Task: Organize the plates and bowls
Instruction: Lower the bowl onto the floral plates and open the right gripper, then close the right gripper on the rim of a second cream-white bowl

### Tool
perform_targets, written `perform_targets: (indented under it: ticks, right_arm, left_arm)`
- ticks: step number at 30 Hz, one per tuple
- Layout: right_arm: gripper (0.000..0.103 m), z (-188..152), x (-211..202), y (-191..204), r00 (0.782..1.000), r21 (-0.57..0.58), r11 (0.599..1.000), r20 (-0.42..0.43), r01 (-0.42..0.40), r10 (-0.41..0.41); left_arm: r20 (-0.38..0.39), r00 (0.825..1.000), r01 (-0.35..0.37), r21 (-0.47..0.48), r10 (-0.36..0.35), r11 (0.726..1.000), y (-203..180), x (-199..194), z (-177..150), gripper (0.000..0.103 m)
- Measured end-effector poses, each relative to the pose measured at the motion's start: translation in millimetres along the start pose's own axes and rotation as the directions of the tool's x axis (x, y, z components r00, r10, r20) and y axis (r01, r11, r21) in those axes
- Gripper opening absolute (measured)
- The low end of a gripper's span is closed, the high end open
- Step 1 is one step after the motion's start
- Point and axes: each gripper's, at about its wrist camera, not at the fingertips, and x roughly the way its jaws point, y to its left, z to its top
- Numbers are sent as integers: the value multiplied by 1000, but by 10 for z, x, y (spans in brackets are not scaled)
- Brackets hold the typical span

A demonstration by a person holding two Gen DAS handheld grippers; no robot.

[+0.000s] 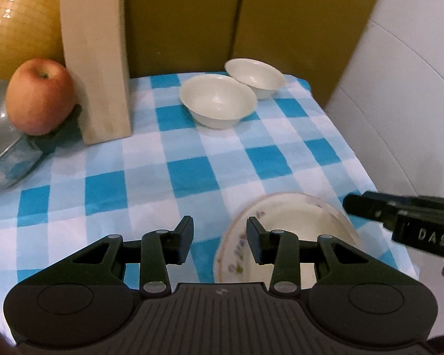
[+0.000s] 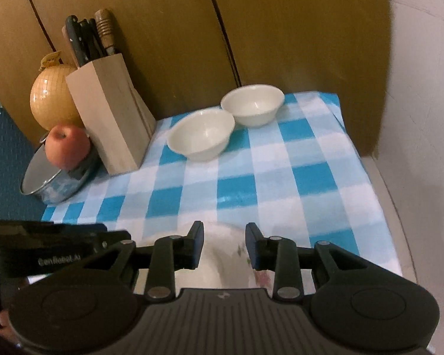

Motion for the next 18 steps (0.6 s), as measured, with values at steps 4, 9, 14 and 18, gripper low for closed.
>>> perform_targets:
  ticks: [4,9,14,18]
  right_arm:
    - [26,239,204,23,1000,-6,1000,-11,-4,4]
    - [26,520,544,-43,999,34,999,-37,-13,14]
    - [26,801,856,-91,999,62,998,-54,-3,6]
    - [26,977,1062,-77,999,61,998,-50,3,0]
  left_arm:
    - [13,1000,-23,-41,23,999,90,72,149,48]
    - [28,997,-62,-85,65,994,159,227,462,51]
    - [18,991,-129,-77,130,989,144,488,719,50]
    - [15,989,-149,-80,150,986,151,688,910,50]
